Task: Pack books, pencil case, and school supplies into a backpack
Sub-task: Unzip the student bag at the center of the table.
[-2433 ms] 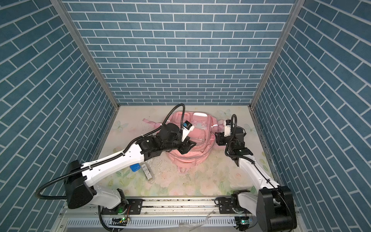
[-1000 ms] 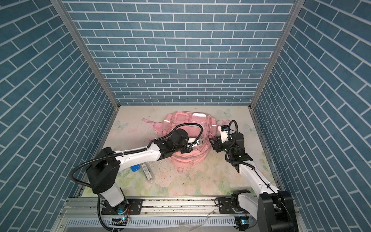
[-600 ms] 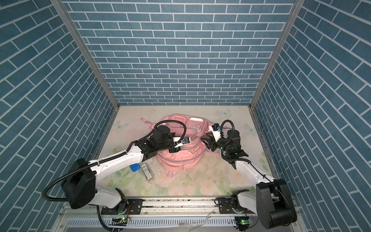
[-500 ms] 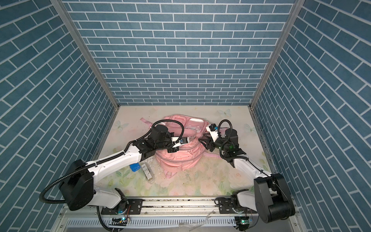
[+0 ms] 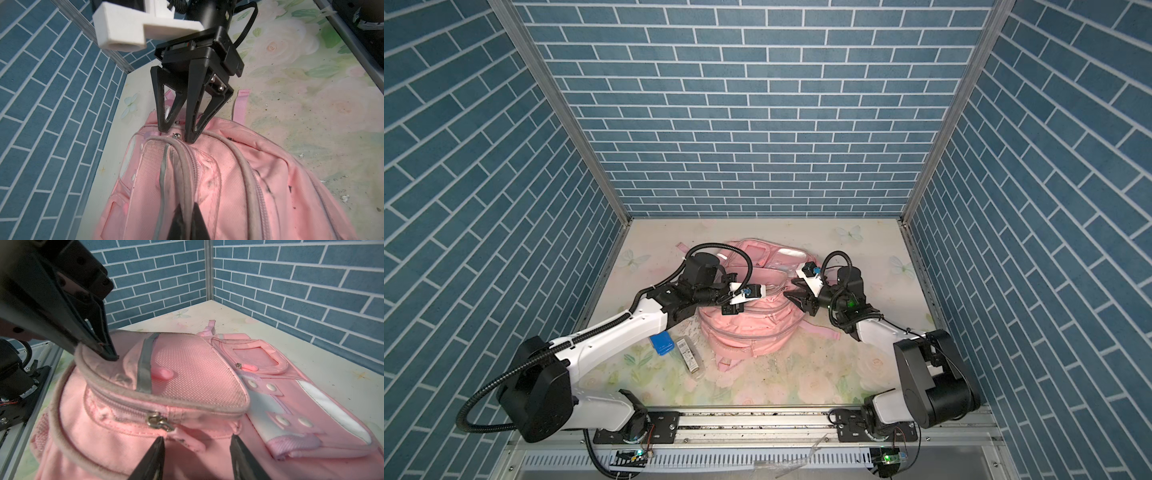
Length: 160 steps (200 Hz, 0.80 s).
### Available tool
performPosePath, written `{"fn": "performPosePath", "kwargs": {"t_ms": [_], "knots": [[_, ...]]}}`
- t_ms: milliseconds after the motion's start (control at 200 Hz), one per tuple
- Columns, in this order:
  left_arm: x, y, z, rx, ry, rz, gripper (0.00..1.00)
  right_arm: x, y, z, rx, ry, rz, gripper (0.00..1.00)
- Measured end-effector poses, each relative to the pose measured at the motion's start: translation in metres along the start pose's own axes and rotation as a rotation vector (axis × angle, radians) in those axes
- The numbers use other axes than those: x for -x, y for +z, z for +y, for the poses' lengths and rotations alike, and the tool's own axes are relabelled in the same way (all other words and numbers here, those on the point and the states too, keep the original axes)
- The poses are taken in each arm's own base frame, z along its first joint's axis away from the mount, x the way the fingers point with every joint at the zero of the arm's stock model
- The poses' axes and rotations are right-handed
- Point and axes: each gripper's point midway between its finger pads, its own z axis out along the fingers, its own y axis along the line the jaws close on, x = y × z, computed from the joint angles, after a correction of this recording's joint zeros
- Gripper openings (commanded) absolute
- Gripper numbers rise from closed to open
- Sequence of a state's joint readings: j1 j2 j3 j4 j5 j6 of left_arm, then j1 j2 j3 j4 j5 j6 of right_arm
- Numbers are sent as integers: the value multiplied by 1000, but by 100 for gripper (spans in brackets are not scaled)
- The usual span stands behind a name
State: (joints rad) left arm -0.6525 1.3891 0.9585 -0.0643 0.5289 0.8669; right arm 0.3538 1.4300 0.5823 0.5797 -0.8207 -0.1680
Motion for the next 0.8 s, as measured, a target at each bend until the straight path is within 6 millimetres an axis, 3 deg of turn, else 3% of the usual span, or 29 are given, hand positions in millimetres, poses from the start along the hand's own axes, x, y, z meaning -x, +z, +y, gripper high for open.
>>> {"fn": "performPosePath", "kwargs": {"t_ms": [165,430,800], "knots": [[-2,-1,0,-5,-2,1,0,-1,8,4,31,-69,30,46],[-6,-3,2,-3,-16,5,0,-6,13,14,70,-143,64,21],[-5,-4,8,17,-34,-8,0,2,7,21,64,-129,55,5]]}}
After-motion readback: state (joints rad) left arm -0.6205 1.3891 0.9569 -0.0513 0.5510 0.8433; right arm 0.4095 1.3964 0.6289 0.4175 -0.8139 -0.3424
